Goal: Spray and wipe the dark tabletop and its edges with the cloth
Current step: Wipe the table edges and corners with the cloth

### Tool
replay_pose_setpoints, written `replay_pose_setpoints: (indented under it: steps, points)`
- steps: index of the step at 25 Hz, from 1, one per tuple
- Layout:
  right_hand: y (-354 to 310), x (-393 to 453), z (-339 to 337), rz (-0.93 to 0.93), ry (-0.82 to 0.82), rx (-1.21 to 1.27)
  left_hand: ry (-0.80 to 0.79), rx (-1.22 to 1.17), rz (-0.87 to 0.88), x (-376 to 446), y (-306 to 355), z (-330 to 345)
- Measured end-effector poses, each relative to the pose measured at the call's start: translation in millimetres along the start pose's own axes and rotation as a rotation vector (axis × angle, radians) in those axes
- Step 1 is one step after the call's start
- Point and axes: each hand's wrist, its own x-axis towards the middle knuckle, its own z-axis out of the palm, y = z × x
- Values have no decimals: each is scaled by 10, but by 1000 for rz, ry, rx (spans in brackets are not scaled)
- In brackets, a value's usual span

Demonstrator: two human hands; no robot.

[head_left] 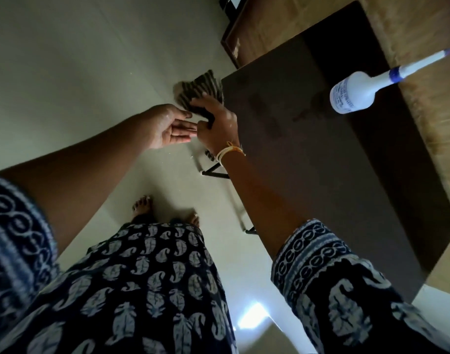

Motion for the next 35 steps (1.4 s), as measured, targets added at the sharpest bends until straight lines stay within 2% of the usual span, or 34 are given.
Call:
replay_pose_setpoints:
  steps: [2,5,8,10,12,14,16,18,21,25,28,35]
  points:
    - [-9,-258,-36,62,-25,24,-14,2,-7,-132,-75,96]
    - [64,-558,-240,312,68,202,12,49,22,-376,-246,306]
    - [82,-798,-584,600,191,639,70,105,126,-543,-338,584]
    - [68,-952,-852,744,188,1005,117,145,212,-629,-404,804]
    - [92,-1131,-1173,749,132,1285,98,138,240,-684,-501,1081]
    - [142,-1320,-1475,753,124,1455,-27,97,192,-766,-594,1407]
    - [206,-1493,-1697,758,163,1498,-196,20,133,-794,-689,1720]
    - [269,-1590,-1833,724,217,1516,-295,-12,134,-830,-759,2043]
    - [441,-1646,-2095,691,334,1557,-211,-10,220,-819,-825,2605]
    - [671,-1622,-2460,739,453,1460,-170,67,227,-731,-771,3092]
    - [886,-1517,-2685,814,515,1401,-154,168,285,-532,-584,3367]
    - [1608,-1037,-3171,832,773,1332,-118,279,331,206,-65,4078]
